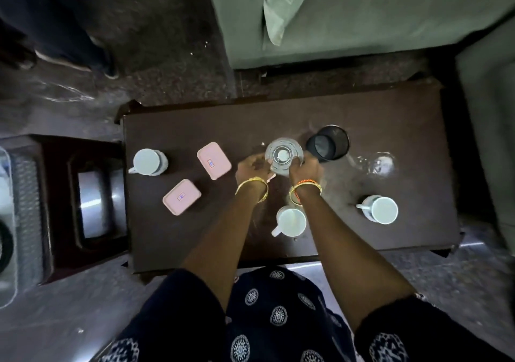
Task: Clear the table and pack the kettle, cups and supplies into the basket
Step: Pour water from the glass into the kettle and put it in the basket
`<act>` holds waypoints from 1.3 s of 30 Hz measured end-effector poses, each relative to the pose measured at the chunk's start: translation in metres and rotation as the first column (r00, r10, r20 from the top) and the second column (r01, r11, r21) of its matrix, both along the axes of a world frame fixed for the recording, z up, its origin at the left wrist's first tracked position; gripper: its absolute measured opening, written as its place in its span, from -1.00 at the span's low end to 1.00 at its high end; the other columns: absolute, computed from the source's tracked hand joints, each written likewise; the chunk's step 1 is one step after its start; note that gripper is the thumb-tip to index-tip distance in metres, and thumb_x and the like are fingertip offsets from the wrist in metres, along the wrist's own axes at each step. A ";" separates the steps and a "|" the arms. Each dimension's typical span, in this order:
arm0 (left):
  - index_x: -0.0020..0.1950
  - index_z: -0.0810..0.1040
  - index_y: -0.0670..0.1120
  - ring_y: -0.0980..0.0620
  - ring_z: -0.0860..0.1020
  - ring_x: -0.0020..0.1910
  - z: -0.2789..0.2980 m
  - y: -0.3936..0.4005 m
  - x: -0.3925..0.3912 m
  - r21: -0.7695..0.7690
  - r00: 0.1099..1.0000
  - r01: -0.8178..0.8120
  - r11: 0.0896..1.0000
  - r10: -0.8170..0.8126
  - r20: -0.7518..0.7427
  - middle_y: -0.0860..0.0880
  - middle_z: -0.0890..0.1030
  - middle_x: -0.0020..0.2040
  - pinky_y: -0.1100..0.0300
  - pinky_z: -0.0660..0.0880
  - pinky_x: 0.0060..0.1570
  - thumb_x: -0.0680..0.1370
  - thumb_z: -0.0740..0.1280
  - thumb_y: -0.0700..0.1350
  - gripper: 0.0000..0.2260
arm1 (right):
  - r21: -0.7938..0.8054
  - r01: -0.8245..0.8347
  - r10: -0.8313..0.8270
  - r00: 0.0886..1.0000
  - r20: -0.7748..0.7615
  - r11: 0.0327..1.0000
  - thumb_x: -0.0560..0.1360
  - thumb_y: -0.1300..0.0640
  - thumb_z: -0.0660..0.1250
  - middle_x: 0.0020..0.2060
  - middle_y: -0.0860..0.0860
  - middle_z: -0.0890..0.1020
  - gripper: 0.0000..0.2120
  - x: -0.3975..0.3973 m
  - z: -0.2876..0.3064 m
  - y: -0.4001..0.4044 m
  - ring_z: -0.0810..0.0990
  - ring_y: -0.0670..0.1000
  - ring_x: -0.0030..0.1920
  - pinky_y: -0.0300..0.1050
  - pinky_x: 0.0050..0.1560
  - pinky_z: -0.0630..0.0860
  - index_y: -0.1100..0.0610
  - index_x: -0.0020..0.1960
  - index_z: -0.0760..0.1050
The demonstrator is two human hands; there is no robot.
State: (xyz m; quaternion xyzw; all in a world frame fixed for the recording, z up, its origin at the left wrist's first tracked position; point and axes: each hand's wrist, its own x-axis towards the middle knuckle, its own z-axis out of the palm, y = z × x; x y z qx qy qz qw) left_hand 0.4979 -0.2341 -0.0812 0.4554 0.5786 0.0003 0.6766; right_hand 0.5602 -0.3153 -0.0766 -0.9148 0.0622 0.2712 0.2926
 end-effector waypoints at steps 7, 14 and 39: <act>0.16 0.54 -0.35 -0.11 0.58 -0.14 -0.016 0.009 0.023 -0.032 0.998 -0.039 0.999 0.037 -0.056 -0.29 0.60 0.03 0.19 0.60 -0.22 0.46 0.37 -0.35 -0.73 | -0.011 -0.010 0.010 1.000 0.001 1.000 0.52 0.21 0.21 0.03 0.36 0.61 -0.74 0.018 -0.024 0.006 0.56 0.33 0.07 0.05 0.02 0.45 0.37 0.07 0.54; 0.09 0.59 -0.32 0.02 0.52 -0.35 -0.022 0.008 0.029 -0.010 0.994 -0.022 1.000 0.021 -0.107 -0.08 0.56 -0.32 0.06 0.57 -0.06 0.44 0.40 -0.36 -0.77 | 0.090 0.089 -0.085 0.995 -0.052 0.992 0.49 0.23 0.21 -0.05 0.33 0.65 -0.77 0.022 -0.032 0.005 0.63 0.31 -0.07 0.12 -0.04 0.59 0.31 0.04 0.56; -0.02 0.51 -0.16 -0.03 0.54 -0.22 0.087 0.111 -0.287 0.722 0.835 -0.352 0.596 0.549 -0.046 -0.07 0.56 -0.20 0.38 0.37 -0.24 0.52 0.27 -0.21 -0.92 | 0.358 -0.362 0.238 0.908 0.345 0.860 0.43 0.07 0.22 -0.48 0.19 0.52 -0.73 -0.220 0.075 0.153 0.47 0.17 -0.40 -0.01 -0.33 0.36 0.19 -0.38 0.40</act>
